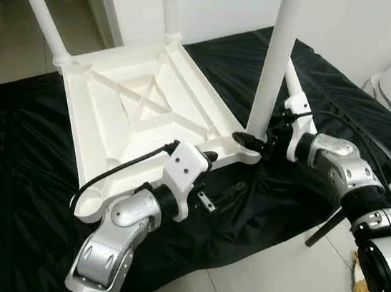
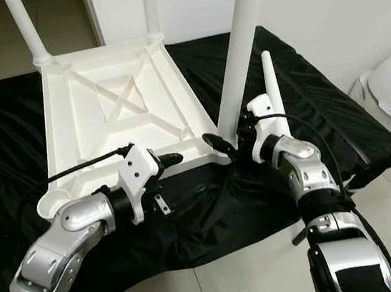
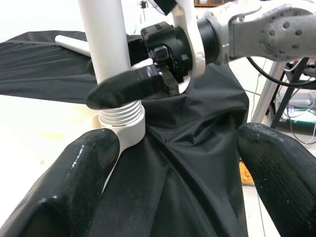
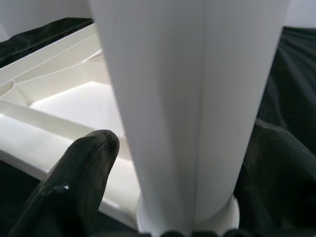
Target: Building children table
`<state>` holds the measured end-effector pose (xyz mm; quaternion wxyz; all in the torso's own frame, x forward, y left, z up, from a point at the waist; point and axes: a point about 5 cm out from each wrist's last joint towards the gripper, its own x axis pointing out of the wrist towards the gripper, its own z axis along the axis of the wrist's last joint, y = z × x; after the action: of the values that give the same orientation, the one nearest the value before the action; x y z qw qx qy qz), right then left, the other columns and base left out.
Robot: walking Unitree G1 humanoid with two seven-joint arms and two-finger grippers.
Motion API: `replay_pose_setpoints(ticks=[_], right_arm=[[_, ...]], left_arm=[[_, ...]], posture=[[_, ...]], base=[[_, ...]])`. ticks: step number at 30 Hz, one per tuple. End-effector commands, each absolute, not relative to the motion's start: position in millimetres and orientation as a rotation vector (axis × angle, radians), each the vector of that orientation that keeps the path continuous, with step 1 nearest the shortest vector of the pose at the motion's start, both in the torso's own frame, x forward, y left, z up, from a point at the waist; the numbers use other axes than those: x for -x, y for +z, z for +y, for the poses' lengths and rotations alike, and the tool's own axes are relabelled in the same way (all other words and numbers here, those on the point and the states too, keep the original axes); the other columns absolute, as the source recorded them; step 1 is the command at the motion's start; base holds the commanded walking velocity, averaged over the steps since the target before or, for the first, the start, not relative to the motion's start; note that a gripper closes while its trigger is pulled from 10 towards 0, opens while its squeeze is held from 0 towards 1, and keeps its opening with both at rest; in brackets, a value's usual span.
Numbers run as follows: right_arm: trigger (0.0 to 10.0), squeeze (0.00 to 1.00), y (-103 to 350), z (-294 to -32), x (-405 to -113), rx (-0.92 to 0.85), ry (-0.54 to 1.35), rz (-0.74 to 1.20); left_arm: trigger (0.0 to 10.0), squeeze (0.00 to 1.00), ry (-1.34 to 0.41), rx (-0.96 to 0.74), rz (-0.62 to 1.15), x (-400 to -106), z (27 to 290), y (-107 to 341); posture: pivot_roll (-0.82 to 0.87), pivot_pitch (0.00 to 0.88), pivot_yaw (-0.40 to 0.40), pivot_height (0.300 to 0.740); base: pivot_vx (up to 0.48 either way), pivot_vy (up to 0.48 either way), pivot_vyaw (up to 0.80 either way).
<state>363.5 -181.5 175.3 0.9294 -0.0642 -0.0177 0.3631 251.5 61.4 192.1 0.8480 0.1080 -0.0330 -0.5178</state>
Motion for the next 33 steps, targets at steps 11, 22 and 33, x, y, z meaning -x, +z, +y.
replay_pose_setpoints(ticks=[11,22,33], right_arm=[[3.4,0.0,182,-184,-374,0.19,0.743,-0.038],[0.0,0.0,175,-181,-374,0.197,0.78,-0.009],[10.0,0.0,169,-188,-375,0.165,0.725,0.025]], left_arm=[[10.0,0.0,-1.054,-0.261,-0.071,-252,62,193],[10.0,0.0,-1.039,-0.275,-0.069,-252,64,193],[10.0,0.0,-1.033,-0.265,-0.063,-253,65,193]], posture=[[-0.03,0.074,-0.004,0.74],[-0.02,0.075,-0.008,0.74],[-0.03,0.086,-0.011,0.74]], base=[[0.0,0.0,0.0],[0.0,0.0,0.0],[0.0,0.0,0.0]])
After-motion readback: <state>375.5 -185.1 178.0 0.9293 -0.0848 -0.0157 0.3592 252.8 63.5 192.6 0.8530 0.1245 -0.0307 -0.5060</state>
